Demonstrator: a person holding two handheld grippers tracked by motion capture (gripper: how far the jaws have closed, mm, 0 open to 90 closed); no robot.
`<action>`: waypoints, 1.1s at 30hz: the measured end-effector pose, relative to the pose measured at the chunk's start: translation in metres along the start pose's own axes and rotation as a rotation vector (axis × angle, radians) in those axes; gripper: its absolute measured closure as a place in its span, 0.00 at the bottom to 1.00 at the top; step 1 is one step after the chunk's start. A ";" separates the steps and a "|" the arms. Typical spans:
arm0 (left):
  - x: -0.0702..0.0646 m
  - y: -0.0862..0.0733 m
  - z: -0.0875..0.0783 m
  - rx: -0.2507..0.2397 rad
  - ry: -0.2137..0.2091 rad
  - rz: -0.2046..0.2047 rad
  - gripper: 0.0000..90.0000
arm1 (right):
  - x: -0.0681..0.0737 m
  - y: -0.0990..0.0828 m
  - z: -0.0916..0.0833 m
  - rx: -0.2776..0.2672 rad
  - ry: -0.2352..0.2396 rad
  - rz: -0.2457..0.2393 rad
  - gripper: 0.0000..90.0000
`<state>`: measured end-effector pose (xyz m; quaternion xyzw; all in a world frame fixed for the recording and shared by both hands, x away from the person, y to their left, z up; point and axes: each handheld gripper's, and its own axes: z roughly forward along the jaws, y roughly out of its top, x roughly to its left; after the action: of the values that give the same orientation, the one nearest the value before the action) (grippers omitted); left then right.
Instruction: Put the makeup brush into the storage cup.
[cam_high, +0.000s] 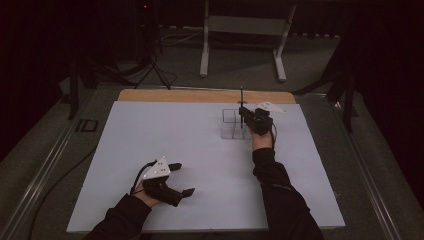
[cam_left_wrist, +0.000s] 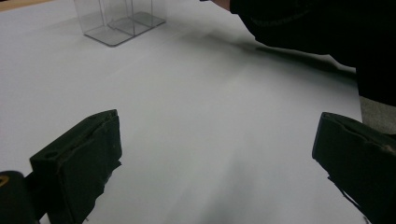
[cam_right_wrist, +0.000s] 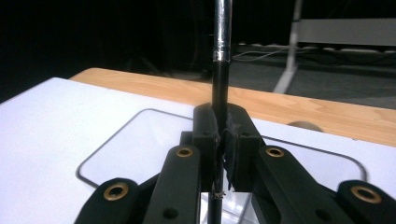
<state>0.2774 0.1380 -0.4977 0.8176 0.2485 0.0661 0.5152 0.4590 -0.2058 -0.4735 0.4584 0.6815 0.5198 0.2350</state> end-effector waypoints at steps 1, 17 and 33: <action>0.000 0.000 0.000 0.001 -0.001 -0.001 0.03 | 0.000 0.000 0.001 0.008 0.008 0.006 0.93; 0.000 0.000 0.002 0.013 -0.009 -0.009 0.03 | 0.000 0.007 -0.007 0.036 -0.011 -0.018 0.54; -0.001 0.000 0.002 0.014 -0.012 -0.010 0.03 | -0.002 0.027 -0.026 0.019 0.022 -0.007 0.14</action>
<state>0.2777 0.1361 -0.4985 0.8202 0.2502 0.0569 0.5112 0.4495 -0.2197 -0.4401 0.4524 0.6904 0.5178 0.2248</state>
